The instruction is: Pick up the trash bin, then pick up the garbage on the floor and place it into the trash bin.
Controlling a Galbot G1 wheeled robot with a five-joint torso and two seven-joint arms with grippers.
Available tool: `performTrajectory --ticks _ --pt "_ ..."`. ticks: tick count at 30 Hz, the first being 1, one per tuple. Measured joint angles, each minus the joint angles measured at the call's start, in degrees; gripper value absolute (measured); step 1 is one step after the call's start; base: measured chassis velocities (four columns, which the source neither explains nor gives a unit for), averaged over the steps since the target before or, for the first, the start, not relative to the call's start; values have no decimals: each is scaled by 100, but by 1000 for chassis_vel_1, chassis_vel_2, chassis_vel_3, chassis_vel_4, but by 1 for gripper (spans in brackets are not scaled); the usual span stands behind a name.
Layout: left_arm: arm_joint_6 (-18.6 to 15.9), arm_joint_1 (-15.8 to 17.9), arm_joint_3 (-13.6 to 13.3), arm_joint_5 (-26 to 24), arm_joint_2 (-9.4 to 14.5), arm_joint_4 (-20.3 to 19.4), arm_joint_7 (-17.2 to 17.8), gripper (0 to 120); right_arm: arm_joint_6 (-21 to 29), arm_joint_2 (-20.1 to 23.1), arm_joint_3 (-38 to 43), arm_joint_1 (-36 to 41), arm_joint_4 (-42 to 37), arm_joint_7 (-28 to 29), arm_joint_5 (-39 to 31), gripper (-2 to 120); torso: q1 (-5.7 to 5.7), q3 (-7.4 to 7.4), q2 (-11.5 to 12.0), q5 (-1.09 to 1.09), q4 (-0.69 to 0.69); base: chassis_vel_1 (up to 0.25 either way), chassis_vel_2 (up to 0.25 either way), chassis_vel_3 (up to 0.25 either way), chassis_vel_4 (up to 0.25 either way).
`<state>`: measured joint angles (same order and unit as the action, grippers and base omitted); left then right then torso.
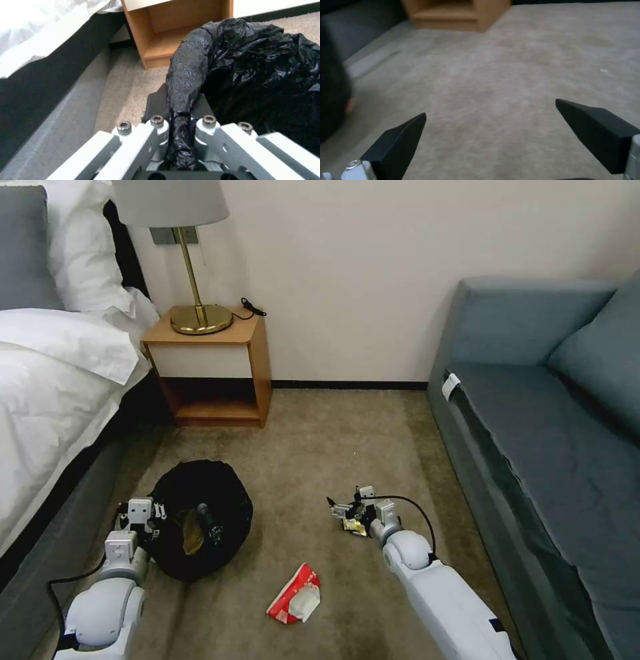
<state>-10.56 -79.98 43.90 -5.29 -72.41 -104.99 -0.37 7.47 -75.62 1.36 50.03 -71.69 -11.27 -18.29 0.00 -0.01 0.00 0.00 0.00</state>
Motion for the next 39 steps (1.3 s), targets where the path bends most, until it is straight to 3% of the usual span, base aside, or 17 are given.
performTrajectory --ticks 7,12,17,27,32,39 --pt "0 8 33 -20 34 -9 -3 0 408 206 -490 -334 -333 -619 230 100 0 1 0 0 -1 0 0 0 0" --pt "-1 -19 61 -24 -27 -123 -4 0 1239 499 -1261 -567 -885 -927 26 100 0 1 0 -1 -1 0 0 0 0" --pt "-32 -30 32 38 -80 -262 23 0 1575 683 -1919 -608 -1113 -1036 -175 100 0 1 0 0 -1 0 0 0 0" --pt "-91 -21 -107 158 -238 -491 57 0 1693 753 -2856 -576 -889 -1063 57 100 0 1 0 -1 1 0 0 0 0" --pt "-54 -133 -99 198 -207 -534 57 0 1696 527 -3044 -551 -631 -1063 176 100 0 1 0 0 -1 0 0 0 0" --pt "-41 -171 -43 176 -141 -597 58 0 1683 545 -3198 -736 -562 -1105 331 100 0 1 0 0 -1 0 0 0 0"
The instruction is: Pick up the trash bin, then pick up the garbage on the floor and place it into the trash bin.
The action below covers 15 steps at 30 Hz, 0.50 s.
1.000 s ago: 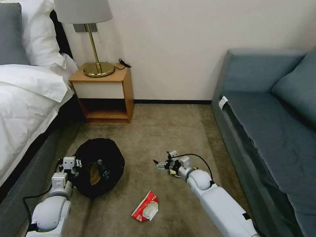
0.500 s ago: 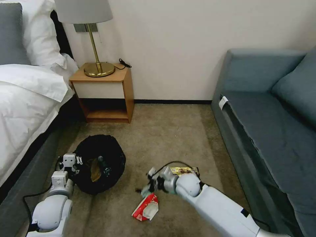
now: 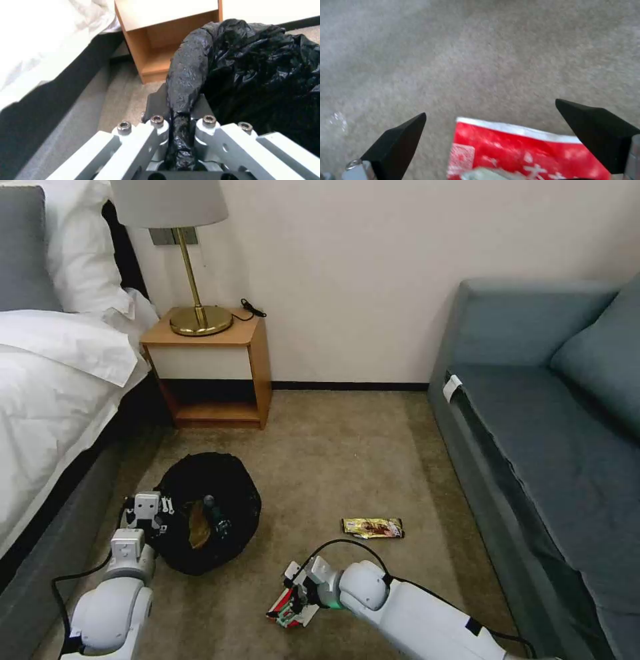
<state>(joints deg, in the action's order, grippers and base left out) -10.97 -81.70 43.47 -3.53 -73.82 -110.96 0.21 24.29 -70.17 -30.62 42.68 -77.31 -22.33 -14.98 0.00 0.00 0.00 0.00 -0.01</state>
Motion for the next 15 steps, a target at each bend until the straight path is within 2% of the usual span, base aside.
performTrajectory --ticks 4,6,9,15 --pt "-9 1 23 -37 55 -47 0 0 5 230 -142 -100 -166 -44 124 100 0 0 0 0 0 0 0 0 0" --pt "-14 2 26 -41 69 -53 1 0 26 364 -233 -118 -249 -70 414 100 0 0 0 -1 2 0 0 0 0" --pt "-14 -7 14 -37 67 -59 1 0 36 444 -317 -118 -267 -85 803 100 0 0 0 1 1 0 0 0 0" --pt "-14 -9 -14 -26 43 -64 -1 0 -15 549 -388 -150 -232 -179 989 100 0 0 0 0 1 0 0 0 0"
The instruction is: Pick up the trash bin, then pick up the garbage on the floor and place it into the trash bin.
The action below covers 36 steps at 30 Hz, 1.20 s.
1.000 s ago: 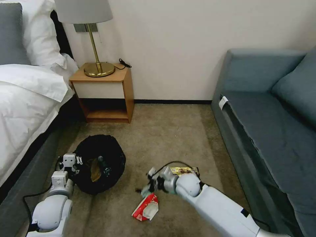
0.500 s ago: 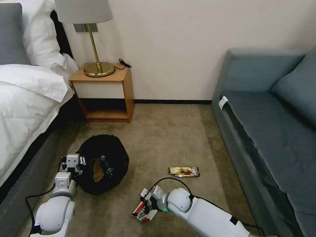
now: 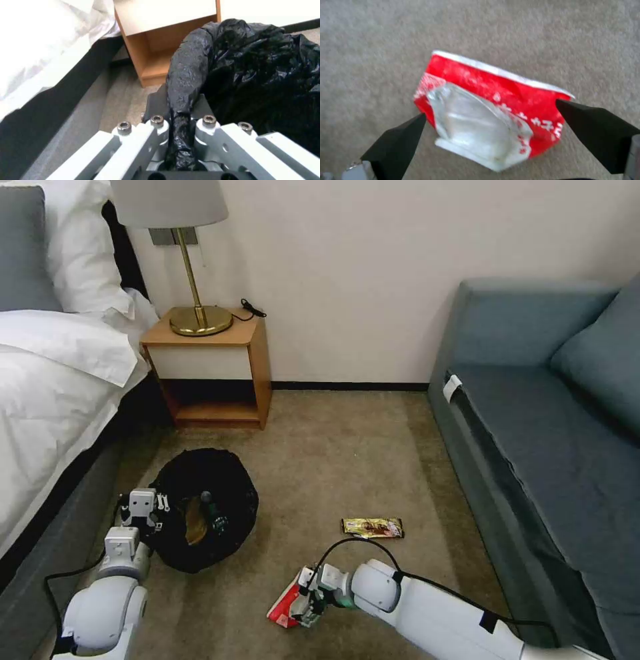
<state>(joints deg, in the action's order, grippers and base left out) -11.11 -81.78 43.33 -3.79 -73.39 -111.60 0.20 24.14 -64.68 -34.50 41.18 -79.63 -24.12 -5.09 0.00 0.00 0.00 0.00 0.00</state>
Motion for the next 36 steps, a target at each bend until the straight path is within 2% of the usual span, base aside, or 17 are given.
performTrajectory --ticks 15,16,17,20,21,24,27,29,31,36 --pt "30 6 -145 105 -162 18 -7 0 -306 -463 171 -55 903 -38 306 100 0 0 0 -1 -1 0 0 0 0" --pt "33 7 -174 139 -198 21 -7 0 -307 -498 198 -16 1024 -51 345 92 0 0 0 -1 0 0 0 0 0" --pt "33 7 -174 139 -198 21 -7 0 -307 -498 198 -16 1024 -51 345 92 0 0 0 -1 0 0 0 0 0" --pt "41 4 -209 164 -232 21 -8 0 -331 -502 270 40 1047 -90 351 76 0 0 0 -1 0 0 0 0 0" --pt "41 4 -209 164 -232 21 -8 0 -331 -502 270 40 1047 -90 351 76 0 0 0 -1 0 0 0 0 0" --pt "49 -7 -211 173 -244 20 -8 0 -363 -467 338 85 1012 -92 353 62 0 0 0 -1 0 0 0 0 0" --pt "55 -21 -209 174 -250 16 -8 0 -378 -463 378 120 1002 -85 357 55 0 0 0 -1 0 0 0 0 0" --pt "68 -48 -193 174 -258 10 -10 0 -391 -465 450 200 979 -72 360 44 0 0 0 -1 0 0 0 0 0" --pt "71 -54 -188 175 -258 9 -11 0 -396 -465 464 225 972 -71 360 40 0 0 0 -1 0 0 0 0 0" --pt "82 -87 -170 178 -268 -29 -16 0 -429 -438 539 301 951 -69 387 19 0 0 0 0 0 0 0 0 0"
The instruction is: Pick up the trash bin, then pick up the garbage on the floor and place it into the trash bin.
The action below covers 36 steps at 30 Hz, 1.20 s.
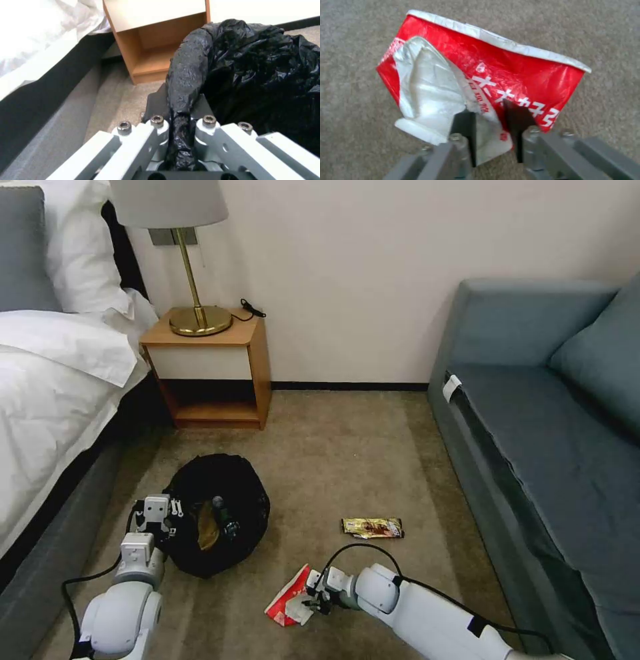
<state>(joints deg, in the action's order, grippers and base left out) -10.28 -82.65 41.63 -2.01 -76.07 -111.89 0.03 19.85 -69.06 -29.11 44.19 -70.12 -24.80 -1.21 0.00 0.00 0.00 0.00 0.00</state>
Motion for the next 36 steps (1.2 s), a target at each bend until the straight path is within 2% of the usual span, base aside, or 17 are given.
performTrajectory --ticks 1,5,12,22,30,36 --pt "0 0 0 0 0 0 0 0 0 0 0 0 0 0 0 19 0 0 0 0 0 0 0 0 0" --pt "11 -45 18 10 -14 -25 -6 0 -36 35 94 47 -50 -4 -1 0 0 0 0 0 -1 0 0 0 0" --pt "16 -85 40 15 -14 -67 -10 0 -85 139 242 180 -232 -12 -15 0 0 0 0 -1 0 0 0 0 0" --pt "51 -166 157 18 26 -80 -19 0 -180 288 967 612 -855 -83 -191 0 0 0 0 0 0 0 0 0 0" --pt "119 -203 220 -11 75 20 -22 0 -374 82 2042 887 -1183 -297 -497 0 0 0 0 0 0 0 0 0 0" --pt "134 -217 221 -41 106 8 -26 0 -459 -82 2678 667 -1178 -315 -1136 0 0 0 0 0 0 0 0 0 0"
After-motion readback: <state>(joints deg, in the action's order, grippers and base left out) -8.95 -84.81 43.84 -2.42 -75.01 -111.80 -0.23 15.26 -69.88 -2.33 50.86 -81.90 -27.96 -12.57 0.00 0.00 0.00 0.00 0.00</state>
